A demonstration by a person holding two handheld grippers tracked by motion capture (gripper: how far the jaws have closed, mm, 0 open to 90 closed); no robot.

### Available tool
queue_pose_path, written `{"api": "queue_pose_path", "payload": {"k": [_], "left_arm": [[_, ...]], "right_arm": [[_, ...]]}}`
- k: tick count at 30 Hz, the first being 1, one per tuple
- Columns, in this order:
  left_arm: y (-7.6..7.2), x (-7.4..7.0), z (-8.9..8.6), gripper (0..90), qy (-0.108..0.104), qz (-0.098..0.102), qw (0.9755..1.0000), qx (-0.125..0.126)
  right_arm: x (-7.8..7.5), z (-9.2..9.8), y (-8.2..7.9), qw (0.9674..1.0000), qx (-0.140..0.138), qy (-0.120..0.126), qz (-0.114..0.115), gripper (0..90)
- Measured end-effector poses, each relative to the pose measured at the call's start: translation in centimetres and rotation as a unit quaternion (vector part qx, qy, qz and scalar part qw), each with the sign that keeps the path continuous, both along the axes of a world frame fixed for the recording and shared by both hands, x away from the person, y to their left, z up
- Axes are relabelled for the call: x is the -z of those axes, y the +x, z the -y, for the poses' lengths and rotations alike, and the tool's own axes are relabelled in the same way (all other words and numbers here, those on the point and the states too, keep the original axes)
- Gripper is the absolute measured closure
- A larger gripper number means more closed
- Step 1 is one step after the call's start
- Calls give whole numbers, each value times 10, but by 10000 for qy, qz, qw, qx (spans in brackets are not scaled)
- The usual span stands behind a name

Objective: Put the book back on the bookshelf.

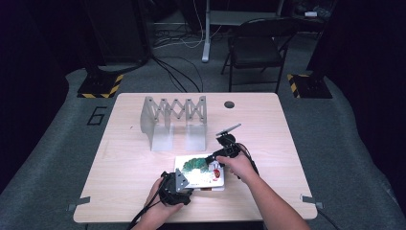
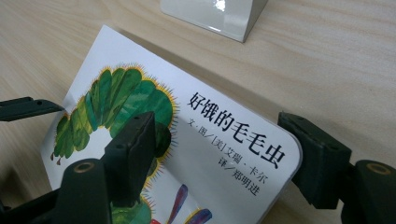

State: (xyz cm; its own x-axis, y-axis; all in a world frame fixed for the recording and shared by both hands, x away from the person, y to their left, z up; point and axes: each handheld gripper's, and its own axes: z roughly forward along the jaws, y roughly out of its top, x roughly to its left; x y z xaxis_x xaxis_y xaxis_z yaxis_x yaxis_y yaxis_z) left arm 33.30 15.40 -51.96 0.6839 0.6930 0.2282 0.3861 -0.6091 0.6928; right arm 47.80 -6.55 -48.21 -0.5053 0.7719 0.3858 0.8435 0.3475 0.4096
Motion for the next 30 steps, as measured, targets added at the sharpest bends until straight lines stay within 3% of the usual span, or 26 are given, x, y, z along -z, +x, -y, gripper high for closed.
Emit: {"api": "queue_pose_path", "payload": {"k": [5, 7, 11, 16, 21, 25, 30], "left_arm": [[0, 1, 0, 178, -8, 10, 9999, -144], [3, 2, -3, 116, -144, -183, 9989, -403], [7, 3, -8, 72, -327, -414, 9970, -563], [11, 4, -11, 64, -455, -618, 9957, -512], [14, -1, -12, 73, -324, -852, 9949, -420], [16, -4, -16, 86, -353, -1020, 9936, -320], [20, -10, -24, 107, -705, -1255, 9894, -213]], "right_arm": [[0, 0, 0, 10000, -5, -24, 30, 302], [-1, 0, 0, 10000, -7, -14, 29, 311], [-2, 2, 0, 10000, -28, 28, 9, 332], [-3, 2, -1, 10000, -1, 49, 18, 337], [-2, 2, -1, 10000, 25, 8, -42, 340], [0, 4, 1, 9999, -54, 55, -65, 347], [-1, 5, 1, 9999, -45, 68, -57, 357]]}}
